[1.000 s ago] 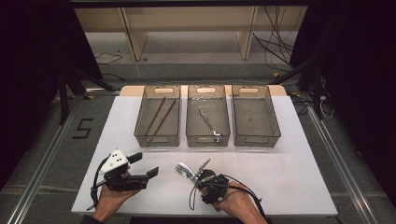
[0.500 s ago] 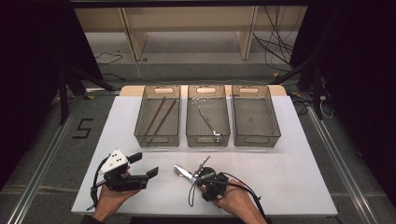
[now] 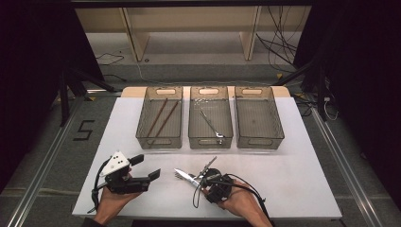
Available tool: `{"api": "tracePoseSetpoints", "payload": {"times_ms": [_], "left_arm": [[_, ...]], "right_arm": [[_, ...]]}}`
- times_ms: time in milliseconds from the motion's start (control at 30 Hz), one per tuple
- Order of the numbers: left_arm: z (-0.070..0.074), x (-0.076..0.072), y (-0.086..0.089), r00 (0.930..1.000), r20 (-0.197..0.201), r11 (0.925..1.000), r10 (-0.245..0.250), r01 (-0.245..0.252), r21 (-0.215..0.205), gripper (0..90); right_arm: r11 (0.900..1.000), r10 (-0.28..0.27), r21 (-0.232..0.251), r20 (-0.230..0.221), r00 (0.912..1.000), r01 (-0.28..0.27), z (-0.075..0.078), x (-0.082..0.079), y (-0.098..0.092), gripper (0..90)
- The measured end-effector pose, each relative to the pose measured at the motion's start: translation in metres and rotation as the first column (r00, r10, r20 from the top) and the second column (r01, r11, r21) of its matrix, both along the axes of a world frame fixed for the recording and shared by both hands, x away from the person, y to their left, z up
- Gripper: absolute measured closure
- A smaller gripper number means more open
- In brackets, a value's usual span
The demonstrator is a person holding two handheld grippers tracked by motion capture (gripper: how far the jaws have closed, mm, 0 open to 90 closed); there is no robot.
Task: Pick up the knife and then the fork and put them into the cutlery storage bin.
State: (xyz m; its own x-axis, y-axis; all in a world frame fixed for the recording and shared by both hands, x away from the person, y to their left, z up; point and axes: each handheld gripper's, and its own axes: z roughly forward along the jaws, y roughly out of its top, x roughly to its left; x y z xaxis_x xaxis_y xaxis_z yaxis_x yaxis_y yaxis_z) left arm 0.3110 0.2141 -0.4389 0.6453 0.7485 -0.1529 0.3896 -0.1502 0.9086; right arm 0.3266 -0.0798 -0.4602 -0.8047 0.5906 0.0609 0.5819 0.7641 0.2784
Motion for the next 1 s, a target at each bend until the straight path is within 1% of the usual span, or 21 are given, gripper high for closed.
{"api": "tracePoseSetpoints", "payload": {"times_ms": [200,367,500,667,767,867,1000], "left_arm": [[0.000,0.000,0.000,1.0000,0.001,1.0000,0.000,0.000,0.000,14.9],[0.000,0.000,0.001,1.0000,0.002,1.0000,0.000,0.000,-0.001,14.9],[0.000,0.000,0.001,1.0000,0.002,1.0000,0.002,-0.002,-0.001,14.9],[0.000,0.000,0.001,1.0000,0.002,1.0000,0.003,-0.003,-0.001,14.9],[0.000,0.000,0.001,1.0000,0.004,1.0000,0.006,-0.006,-0.004,14.9],[0.000,0.000,0.001,1.0000,0.007,1.0000,0.005,-0.005,-0.004,14.9],[0.000,0.000,0.001,1.0000,0.008,1.0000,0.004,-0.004,-0.007,14.9]], "right_arm": [[1.000,0.007,0.020,-0.003,1.0000,-0.007,0.000,0.001,-0.003,77.0],[0.999,0.003,0.034,-0.010,0.9999,-0.002,0.001,0.002,-0.005,77.0],[0.999,0.000,0.044,-0.003,1.0000,0.000,0.003,0.003,-0.008,77.0],[0.997,-0.013,0.080,-0.001,0.9999,0.013,0.010,0.006,-0.013,77.0],[0.994,-0.020,0.108,0.011,0.9997,0.018,0.016,0.010,-0.020,77.0],[0.989,-0.041,0.141,0.033,0.9986,0.036,0.023,0.013,-0.027,77.0],[0.981,-0.072,0.186,0.047,0.9963,0.062,0.033,0.018,-0.038,77.0]]}}
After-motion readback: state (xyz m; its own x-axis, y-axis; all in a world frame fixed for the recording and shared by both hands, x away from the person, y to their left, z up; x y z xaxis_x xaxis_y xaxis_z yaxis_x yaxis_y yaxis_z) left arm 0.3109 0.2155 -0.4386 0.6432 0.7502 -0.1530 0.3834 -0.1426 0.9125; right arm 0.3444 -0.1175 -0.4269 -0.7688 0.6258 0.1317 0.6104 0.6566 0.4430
